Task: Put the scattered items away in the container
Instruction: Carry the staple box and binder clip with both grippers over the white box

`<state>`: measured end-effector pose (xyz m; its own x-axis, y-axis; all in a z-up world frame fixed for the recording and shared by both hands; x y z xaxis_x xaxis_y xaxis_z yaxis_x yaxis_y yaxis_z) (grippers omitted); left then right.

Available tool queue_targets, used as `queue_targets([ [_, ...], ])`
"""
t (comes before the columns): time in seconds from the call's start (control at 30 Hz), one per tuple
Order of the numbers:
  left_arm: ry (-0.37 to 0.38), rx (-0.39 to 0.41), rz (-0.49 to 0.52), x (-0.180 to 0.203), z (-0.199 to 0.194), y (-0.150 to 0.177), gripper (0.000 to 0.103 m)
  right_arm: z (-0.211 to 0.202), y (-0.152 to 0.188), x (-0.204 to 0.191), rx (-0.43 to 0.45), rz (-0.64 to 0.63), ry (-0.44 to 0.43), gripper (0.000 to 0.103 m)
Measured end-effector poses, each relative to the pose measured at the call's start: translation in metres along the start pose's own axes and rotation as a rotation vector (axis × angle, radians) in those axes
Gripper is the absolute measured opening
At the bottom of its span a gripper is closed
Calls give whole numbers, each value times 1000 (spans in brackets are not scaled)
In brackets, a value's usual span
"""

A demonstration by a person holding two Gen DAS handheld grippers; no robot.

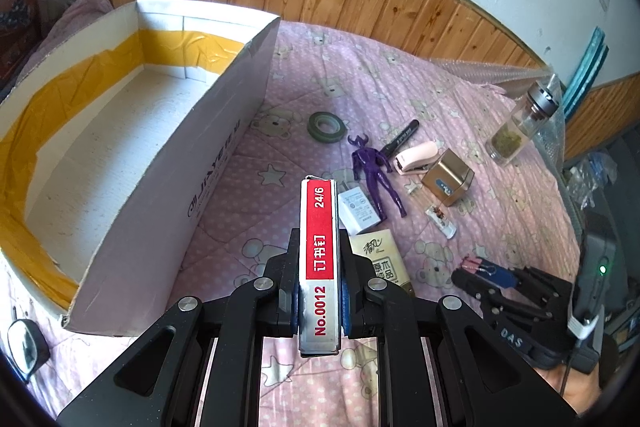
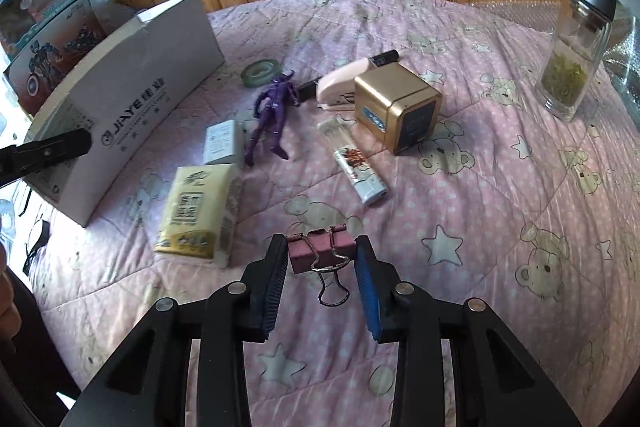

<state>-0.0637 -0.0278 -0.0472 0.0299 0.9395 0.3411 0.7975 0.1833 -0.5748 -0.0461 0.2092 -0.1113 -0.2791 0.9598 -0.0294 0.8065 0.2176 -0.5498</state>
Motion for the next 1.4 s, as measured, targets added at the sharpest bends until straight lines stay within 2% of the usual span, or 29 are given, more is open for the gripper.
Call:
queue_targets([
  [0.37, -2, 56, 25, 9, -23, -11, 15, -47, -14, -43, 68, -44, -34, 35],
  [0.7, 17, 81, 17, 12, -36, -17, 15, -70, -35, -73, 93, -48, -82, 35],
  [1.4, 100, 93, -89, -3, -47, -32, 15, -88, -80, -105, 100, -4, -186, 36],
])
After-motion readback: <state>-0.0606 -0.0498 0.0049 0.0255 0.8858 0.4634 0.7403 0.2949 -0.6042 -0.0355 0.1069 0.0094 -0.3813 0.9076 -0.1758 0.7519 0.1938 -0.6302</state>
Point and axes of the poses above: each gripper's, at about its wrist camera, not at the fingertips, and z roughly the way its jaws point, x to its right, y to its underside, the point moved 6 cm from there along z, roughly the way its jaws point, and after that the axes turned 6 degrees about y, right-handed, at the moved point
